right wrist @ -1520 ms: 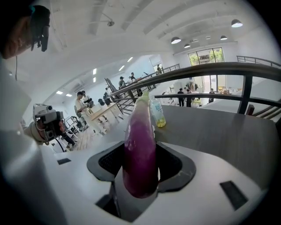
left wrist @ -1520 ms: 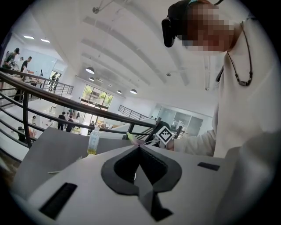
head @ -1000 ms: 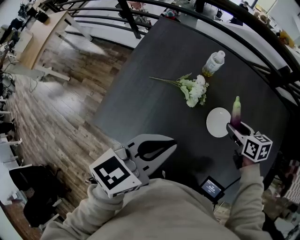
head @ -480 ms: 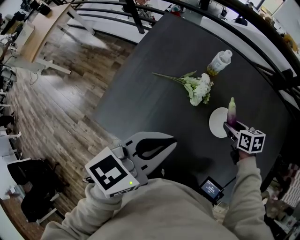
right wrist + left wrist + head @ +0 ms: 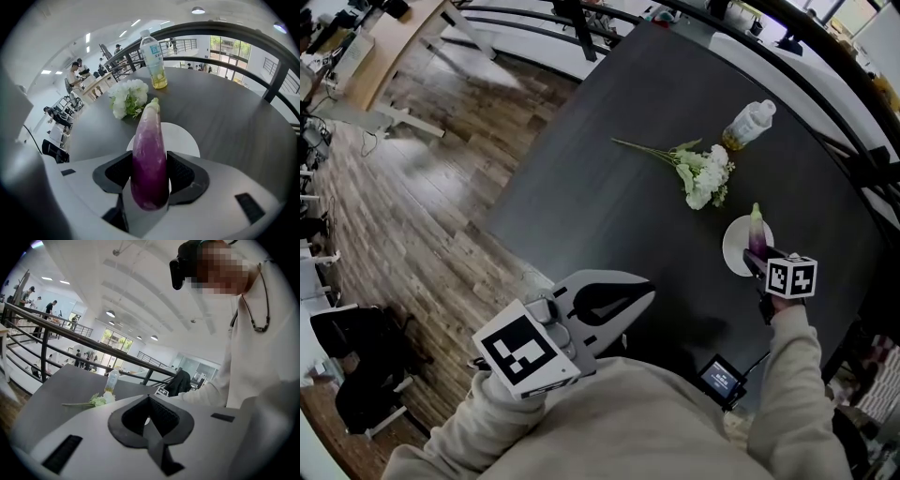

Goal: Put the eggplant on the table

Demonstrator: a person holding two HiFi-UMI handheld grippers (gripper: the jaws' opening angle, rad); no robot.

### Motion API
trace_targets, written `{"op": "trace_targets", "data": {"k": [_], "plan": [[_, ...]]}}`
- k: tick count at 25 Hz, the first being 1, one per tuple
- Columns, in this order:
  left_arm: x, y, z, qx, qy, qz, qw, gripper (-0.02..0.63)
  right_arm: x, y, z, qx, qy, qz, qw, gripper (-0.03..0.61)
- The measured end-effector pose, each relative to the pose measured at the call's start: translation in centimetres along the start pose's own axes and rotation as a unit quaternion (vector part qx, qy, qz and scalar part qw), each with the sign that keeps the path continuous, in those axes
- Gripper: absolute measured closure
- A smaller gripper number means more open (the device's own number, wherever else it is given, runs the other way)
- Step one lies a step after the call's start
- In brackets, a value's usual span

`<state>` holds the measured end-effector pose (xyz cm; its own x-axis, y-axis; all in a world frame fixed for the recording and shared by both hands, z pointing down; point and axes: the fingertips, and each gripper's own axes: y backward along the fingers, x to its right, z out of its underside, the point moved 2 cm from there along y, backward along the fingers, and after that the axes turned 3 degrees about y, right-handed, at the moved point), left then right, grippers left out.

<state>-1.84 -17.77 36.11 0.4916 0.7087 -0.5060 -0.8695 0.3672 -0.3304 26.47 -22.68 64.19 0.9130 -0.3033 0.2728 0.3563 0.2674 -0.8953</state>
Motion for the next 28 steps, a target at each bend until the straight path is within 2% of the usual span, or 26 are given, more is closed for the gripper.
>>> {"op": "trace_targets", "data": {"k": [5,10,19,24,28], "plan": [[0.0,0.4,0.1,0.007,0.003,-0.002,1.0000,0.609,0.0,-0.7,0.6,-0.021,0.007,0.013,1.000,0.348],[0.3,0.8,-0.3,0.037,0.016,0.018,0.9990,0.609,0.2,-1.5,1.4,-0.046,0.035,0.040,0.998,0.348],[-0.2,0.8,-0.7,0.032,0.014,0.020,0.9992,0.609,-0.2,-1.4,1.3,-0.043,0.030,0.030,0.998,0.300],[0.1,0.7,-1.5,0.048,0.005,0.029,0.9984,0.609,0.0,-1.2,1.4,-0.055,0.038,0.029,0.997,0.254],[-0.2,0.4,-1.4,0.039,0.001,0.029,0.9988,0.609,0.3,-1.0,1.3,-0.040,0.025,0.030,0.998,0.252]]}}
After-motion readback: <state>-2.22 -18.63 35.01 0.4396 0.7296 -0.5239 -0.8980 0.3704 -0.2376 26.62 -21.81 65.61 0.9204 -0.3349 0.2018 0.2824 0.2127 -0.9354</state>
